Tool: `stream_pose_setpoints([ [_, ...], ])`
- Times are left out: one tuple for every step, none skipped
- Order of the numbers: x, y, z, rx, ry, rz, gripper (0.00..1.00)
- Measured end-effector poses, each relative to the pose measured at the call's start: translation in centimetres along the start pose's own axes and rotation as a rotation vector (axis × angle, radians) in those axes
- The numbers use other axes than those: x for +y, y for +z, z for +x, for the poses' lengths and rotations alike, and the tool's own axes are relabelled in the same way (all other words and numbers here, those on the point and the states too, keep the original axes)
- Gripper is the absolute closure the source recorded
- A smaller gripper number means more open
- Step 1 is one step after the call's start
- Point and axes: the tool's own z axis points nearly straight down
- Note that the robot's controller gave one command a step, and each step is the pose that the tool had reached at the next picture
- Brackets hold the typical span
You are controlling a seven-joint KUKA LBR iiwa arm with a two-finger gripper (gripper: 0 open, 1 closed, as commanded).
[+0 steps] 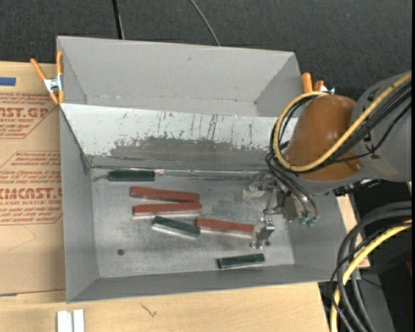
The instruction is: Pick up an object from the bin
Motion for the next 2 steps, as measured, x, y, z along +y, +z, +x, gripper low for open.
stream_pose_setpoints([
  [4.0,-0.8,-1.1,0.01,0.136,0.0,0.0],
  [3.7,-0.1,0.9,0.005,0.134,0.001,0.0],
])
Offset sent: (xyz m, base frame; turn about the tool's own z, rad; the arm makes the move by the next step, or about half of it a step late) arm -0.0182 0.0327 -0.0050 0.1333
